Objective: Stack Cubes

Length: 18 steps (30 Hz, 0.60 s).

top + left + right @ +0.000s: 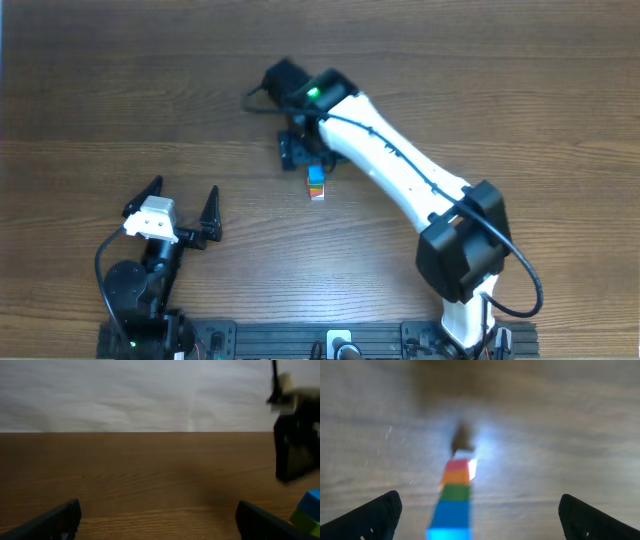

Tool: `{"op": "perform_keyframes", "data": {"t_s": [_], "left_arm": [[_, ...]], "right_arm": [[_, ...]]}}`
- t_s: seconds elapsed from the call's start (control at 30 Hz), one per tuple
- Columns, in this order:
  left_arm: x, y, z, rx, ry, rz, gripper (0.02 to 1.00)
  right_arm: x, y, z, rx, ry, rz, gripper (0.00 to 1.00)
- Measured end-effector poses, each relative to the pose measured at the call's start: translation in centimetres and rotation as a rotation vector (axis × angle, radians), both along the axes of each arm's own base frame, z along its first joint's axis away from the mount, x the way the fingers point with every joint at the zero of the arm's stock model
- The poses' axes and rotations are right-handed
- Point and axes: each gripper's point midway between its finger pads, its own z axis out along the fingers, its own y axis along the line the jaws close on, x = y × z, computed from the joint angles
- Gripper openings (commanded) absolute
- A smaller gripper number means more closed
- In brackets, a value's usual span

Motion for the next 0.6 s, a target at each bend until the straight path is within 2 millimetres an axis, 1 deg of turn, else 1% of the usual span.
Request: {"op": "perform_keyframes", "data": {"t_s": [0.1,0.17,0.27,0.3,0.37,0.4,0.47,0.6], "left_arm": [[0.0,0.0,0.0,0.000,0.000,0.000,1.000],[0.0,0.0,0.0,0.000,0.000,0.000,1.000],[0.0,0.0,0.0,0.000,0.000,0.000,1.000],[0.0,0.0,0.0,0.000,0.000,0.000,1.000],[0.0,0.0,0.0,0.000,0.000,0.000,1.000],[0.0,0.0,0.0,0.000,0.000,0.000,1.000],[0.0,0.0,0.0,0.000,0.000,0.000,0.998],[0.0,0.0,0.0,0.000,0.000,0.000,1.000]], "right_arm": [[2.8,-3.5,2.1,0.007,-0.063,-0.045,0.993],[4.7,-7.4,4.1,-0.001,-0.121,-0.101,0.993],[5.9,-12.4,6.8,-0.031,-0.198,-0.171,0.993],[6.1,-14.1,8.0,-0.047,-0.240,-0.193,0.991],[5.9,-15.8,9.8,-0.070,-0.309,-0.203,0.993],[5.5,-16.3,10.8,-0.079,-0.346,-0.197,0.993],[4.4,-16.7,12.6,-0.080,-0.437,-0.171,0.993],[2.2,-16.9,14.7,-0.057,-0.593,-0.127,0.993]]}}
